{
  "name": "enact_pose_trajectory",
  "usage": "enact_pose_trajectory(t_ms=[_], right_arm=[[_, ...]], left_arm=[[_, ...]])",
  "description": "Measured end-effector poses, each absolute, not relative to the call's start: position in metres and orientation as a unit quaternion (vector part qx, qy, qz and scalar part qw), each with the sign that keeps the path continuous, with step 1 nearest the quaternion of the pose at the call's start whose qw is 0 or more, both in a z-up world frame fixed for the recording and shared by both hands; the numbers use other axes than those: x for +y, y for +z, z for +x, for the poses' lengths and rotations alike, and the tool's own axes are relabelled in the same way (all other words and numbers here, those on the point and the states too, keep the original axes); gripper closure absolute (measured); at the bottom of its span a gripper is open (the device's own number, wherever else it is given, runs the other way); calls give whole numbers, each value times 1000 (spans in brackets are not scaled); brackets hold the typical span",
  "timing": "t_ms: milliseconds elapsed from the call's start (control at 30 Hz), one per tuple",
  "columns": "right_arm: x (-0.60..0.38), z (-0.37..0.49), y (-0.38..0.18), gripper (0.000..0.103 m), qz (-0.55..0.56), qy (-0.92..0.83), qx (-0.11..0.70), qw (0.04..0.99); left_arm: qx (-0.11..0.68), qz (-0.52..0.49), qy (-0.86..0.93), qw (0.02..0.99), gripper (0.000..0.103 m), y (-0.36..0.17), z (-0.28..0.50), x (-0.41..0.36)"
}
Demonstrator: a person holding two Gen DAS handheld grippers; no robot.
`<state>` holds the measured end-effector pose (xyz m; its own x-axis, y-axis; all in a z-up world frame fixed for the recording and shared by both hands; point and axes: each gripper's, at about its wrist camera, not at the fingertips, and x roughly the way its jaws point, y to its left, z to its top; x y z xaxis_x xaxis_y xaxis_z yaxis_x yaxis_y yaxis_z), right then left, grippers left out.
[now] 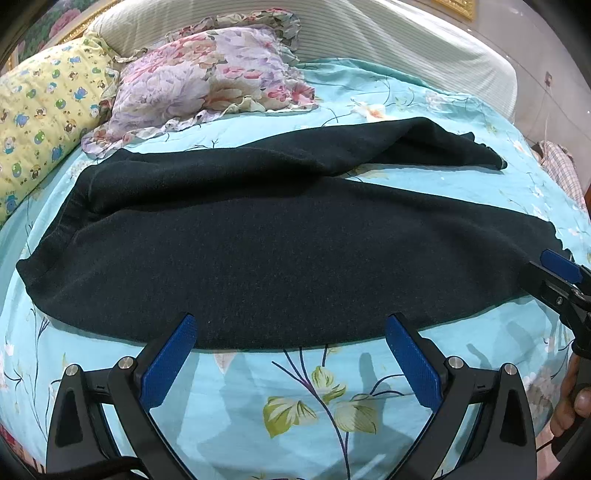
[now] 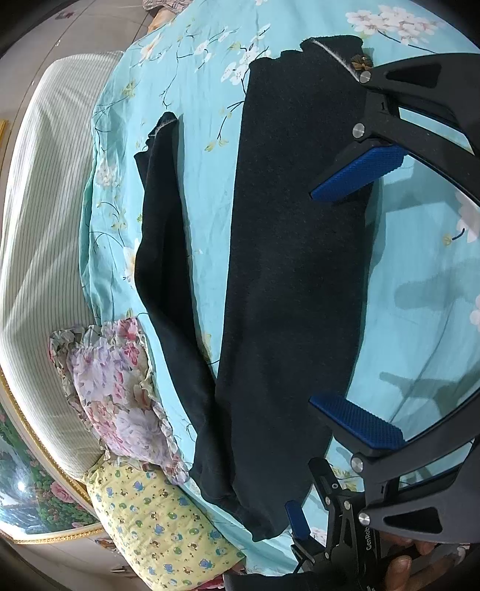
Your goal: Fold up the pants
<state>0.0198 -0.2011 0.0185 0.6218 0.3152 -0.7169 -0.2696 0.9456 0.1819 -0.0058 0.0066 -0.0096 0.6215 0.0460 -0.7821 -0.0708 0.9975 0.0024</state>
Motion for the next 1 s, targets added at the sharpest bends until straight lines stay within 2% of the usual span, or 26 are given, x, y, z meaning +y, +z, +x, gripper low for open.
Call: enact_pose_trajectory(t_ms=[1000], right_arm=[[-196, 19, 16, 0, 39, 162, 411, 896]], left_arm=[[434, -9, 30, 900, 1, -15, -5, 4]])
